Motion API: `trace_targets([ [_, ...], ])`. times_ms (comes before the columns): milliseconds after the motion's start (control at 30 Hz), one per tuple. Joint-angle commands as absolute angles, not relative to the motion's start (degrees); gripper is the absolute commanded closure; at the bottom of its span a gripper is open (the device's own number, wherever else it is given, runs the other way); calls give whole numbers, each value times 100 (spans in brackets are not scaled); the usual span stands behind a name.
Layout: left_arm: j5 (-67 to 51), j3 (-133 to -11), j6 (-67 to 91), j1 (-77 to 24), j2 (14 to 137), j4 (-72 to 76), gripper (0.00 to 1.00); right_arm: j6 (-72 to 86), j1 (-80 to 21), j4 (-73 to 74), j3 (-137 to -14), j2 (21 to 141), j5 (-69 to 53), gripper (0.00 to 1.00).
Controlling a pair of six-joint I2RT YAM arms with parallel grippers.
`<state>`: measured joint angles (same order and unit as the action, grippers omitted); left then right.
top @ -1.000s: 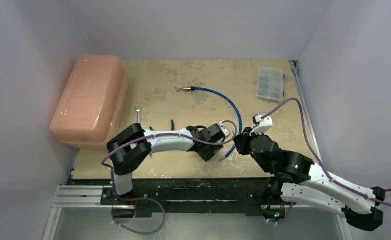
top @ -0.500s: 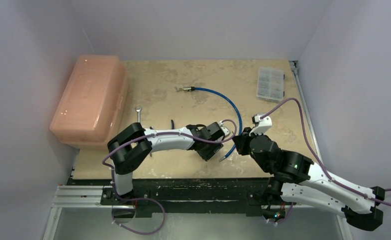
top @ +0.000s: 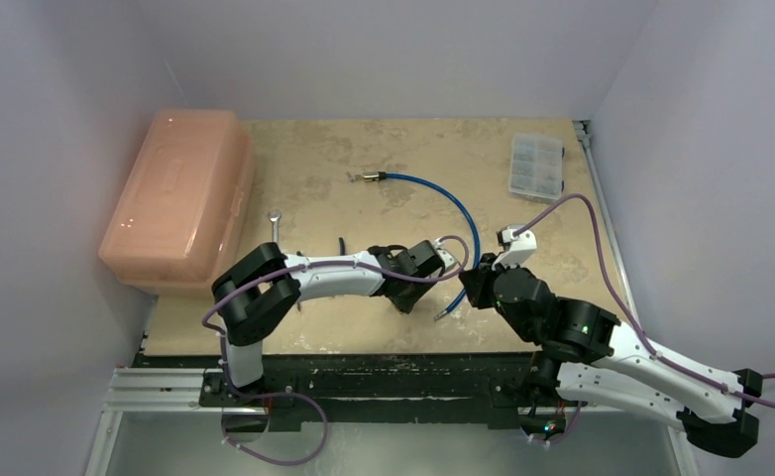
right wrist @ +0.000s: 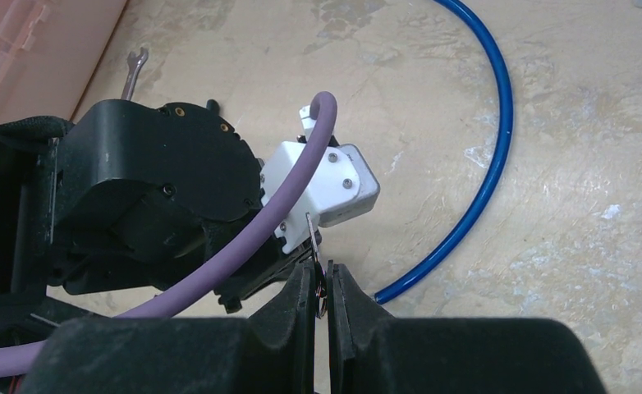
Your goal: Unlock with the key
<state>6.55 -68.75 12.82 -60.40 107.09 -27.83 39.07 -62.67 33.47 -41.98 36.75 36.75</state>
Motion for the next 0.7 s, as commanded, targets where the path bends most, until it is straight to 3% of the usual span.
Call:
trace_targets([
  [0,701,-6653,1270,-5985,10750,-2845,100,3989,-6284,3401,-4408,3683,3713,100],
  [667,1387,-4963,3227,-5985,8600,-627,100,4137,-6285,3349,-4289,3560,3577,100],
])
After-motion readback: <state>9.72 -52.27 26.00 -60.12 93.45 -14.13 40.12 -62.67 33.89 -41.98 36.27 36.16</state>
